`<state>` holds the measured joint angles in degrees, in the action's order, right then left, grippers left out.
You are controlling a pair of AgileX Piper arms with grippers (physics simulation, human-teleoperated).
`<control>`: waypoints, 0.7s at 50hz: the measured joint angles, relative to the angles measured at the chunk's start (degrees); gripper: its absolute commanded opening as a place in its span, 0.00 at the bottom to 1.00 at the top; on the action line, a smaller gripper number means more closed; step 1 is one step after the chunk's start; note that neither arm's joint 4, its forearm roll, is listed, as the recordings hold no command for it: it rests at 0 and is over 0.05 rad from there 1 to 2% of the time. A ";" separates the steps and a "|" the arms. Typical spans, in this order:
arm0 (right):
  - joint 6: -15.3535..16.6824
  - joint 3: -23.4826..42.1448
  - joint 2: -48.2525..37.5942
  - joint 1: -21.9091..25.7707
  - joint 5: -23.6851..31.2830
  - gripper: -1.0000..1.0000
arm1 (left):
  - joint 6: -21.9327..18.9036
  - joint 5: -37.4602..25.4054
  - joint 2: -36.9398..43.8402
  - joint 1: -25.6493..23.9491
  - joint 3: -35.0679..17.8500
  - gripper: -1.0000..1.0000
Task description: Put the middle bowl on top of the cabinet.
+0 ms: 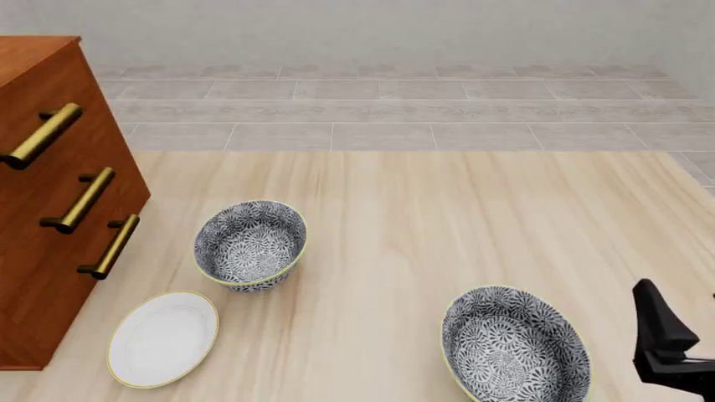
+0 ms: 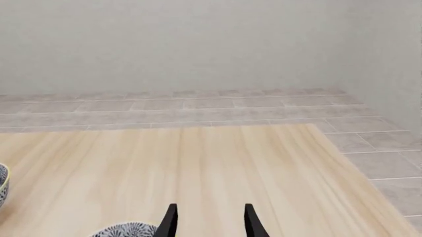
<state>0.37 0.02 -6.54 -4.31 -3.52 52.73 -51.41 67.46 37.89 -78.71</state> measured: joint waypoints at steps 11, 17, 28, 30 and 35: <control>0.01 0.00 -1.67 0.01 -1.63 1.00 | -0.06 1.33 -0.85 -0.28 0.27 1.00; 0.05 0.00 -1.69 0.00 -1.62 1.00 | 0.58 2.67 -2.35 -0.89 0.57 1.00; 0.14 0.00 -1.43 0.07 -1.32 1.00 | 2.23 5.47 -5.63 -1.28 1.53 1.00; 0.16 0.00 -1.34 0.07 -1.22 1.00 | 2.65 6.25 -6.39 -1.44 1.99 1.00; 0.20 0.00 -0.98 0.04 -0.80 1.00 | 3.55 8.24 -8.14 -1.67 3.15 1.00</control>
<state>0.57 0.01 -7.51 -4.27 -4.32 56.27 -43.17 59.32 36.23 -75.56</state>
